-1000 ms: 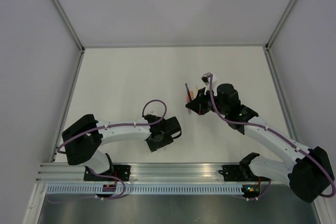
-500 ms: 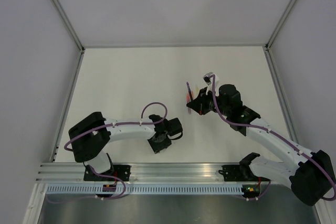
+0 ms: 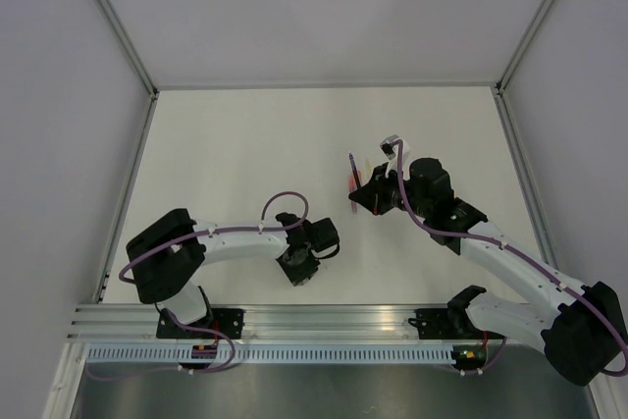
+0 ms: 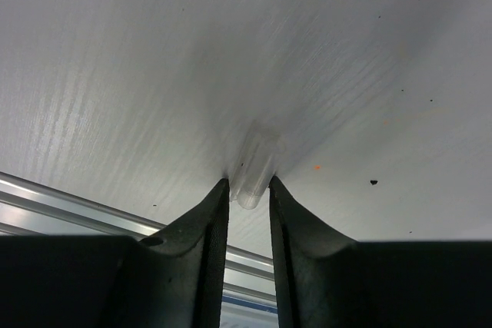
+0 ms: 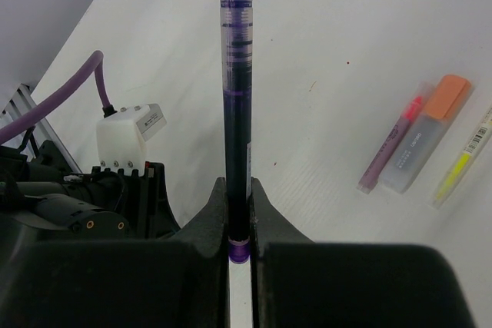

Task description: Insert the pens into the pen caps

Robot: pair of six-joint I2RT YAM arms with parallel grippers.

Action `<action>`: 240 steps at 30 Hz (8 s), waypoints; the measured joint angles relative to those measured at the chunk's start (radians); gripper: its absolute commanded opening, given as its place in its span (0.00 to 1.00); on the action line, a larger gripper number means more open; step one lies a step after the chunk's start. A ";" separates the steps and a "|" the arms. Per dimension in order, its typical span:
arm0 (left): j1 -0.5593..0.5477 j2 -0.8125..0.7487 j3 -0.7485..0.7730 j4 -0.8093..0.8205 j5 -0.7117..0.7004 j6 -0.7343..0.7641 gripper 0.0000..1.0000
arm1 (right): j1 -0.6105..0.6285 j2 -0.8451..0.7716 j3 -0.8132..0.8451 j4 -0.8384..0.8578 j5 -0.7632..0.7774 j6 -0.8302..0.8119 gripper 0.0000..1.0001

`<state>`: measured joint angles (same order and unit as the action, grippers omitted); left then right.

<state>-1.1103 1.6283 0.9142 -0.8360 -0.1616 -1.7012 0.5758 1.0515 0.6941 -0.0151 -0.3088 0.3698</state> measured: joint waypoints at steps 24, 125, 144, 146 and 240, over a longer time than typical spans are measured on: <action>0.059 -0.035 -0.050 0.052 0.070 0.032 0.17 | 0.000 0.000 0.000 0.000 0.004 0.000 0.00; 0.274 -0.801 -0.254 1.092 0.101 0.942 0.02 | 0.156 0.061 -0.083 0.410 -0.419 0.217 0.00; 0.283 -0.809 -0.296 1.094 0.143 0.960 0.02 | 0.161 0.044 -0.092 0.335 -0.397 0.195 0.00; 0.279 -0.811 -0.294 1.060 0.157 0.962 0.02 | 0.161 0.039 -0.092 0.334 -0.381 0.185 0.00; 0.342 -0.653 -0.369 1.420 0.083 0.928 0.02 | 0.073 0.235 0.220 -0.037 -0.454 0.054 0.00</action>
<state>-0.7685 0.9752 0.5449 0.5838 -0.0788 -0.7734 0.6491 1.2865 0.9138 -0.0525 -0.7631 0.4240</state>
